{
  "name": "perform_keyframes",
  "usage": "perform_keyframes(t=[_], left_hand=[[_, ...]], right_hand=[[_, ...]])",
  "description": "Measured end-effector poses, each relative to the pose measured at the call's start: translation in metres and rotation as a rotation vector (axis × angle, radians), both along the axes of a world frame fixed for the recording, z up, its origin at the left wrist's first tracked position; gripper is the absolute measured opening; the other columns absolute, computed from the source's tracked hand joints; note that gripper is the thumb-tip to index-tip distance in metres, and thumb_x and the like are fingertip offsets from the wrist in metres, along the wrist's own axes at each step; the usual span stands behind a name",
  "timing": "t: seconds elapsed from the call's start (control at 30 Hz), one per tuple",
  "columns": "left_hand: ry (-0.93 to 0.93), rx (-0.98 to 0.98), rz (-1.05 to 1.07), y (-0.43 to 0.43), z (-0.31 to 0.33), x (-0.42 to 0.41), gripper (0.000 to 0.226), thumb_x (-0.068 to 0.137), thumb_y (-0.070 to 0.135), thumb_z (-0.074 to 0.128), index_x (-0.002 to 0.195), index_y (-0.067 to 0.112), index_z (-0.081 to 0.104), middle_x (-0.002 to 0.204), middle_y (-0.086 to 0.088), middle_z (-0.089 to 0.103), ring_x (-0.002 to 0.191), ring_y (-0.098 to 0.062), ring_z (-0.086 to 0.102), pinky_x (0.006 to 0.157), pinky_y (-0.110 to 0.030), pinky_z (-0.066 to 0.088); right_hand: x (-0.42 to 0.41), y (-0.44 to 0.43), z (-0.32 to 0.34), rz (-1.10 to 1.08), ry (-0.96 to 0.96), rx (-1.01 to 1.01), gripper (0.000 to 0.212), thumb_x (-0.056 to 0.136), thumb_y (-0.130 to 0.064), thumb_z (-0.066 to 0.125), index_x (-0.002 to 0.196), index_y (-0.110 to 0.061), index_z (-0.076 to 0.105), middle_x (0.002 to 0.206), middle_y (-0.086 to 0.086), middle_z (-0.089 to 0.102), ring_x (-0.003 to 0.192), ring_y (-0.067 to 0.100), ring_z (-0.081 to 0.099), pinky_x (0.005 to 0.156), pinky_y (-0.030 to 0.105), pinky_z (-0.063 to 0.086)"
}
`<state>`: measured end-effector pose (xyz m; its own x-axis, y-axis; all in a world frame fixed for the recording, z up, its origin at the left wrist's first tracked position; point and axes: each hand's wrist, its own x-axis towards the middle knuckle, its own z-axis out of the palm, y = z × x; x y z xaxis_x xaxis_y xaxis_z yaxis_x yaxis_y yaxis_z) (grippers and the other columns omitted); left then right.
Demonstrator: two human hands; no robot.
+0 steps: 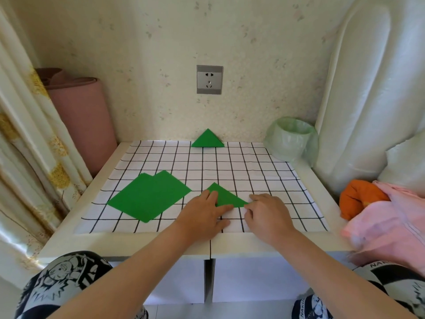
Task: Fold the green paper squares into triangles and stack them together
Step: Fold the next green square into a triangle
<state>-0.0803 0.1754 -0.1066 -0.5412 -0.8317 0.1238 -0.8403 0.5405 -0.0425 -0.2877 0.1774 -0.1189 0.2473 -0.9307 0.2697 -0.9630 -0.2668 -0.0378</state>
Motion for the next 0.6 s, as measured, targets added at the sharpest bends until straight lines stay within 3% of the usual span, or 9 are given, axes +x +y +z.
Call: perform_keyframes(t=[0.23, 0.37, 0.5, 0.6], left_hand=[[0.014, 0.029, 0.011, -0.002, 0.001, -0.001, 0.05, 0.097, 0.058, 0.034, 0.144, 0.042, 0.039, 0.118, -0.002, 0.046, 0.114, -0.02, 0.04, 0.078, -0.032, 0.036], [0.084, 0.081, 0.02, -0.01, 0.0, 0.003, 0.046, 0.097, 0.051, 0.043, 0.14, 0.039, 0.047, 0.113, 0.001, 0.048, 0.111, -0.017, 0.042, 0.073, -0.029, 0.035], [0.233, 0.173, 0.026, -0.023, -0.002, 0.011, 0.043, 0.096, 0.039, 0.055, 0.137, 0.025, 0.055, 0.114, 0.0, 0.05, 0.111, -0.017, 0.042, 0.088, -0.032, 0.044], [0.324, 0.215, -0.008, -0.031, -0.002, 0.015, 0.045, 0.092, 0.036, 0.063, 0.134, 0.021, 0.058, 0.117, 0.0, 0.05, 0.112, -0.015, 0.044, 0.095, -0.026, 0.039]], right_hand=[[-0.004, -0.001, 0.012, -0.13, 0.063, 0.058, 0.046, 0.081, -0.035, 0.022, 0.07, -0.022, 0.065, 0.083, -0.005, 0.064, 0.078, 0.025, 0.053, 0.07, 0.033, 0.033], [-0.001, -0.002, 0.012, -0.114, 0.146, 0.03, 0.029, 0.088, -0.03, 0.045, 0.082, -0.022, 0.072, 0.088, -0.006, 0.063, 0.084, 0.022, 0.055, 0.081, 0.037, 0.039], [-0.003, -0.012, 0.009, 0.121, 0.012, -0.09, 0.022, 0.08, -0.021, 0.067, 0.102, -0.021, 0.073, 0.097, -0.004, 0.065, 0.084, 0.021, 0.061, 0.076, 0.037, 0.047], [0.003, -0.021, 0.013, 0.307, -0.062, 0.018, 0.026, 0.087, -0.023, 0.066, 0.113, -0.023, 0.069, 0.104, -0.004, 0.064, 0.089, 0.02, 0.06, 0.077, 0.037, 0.048]])
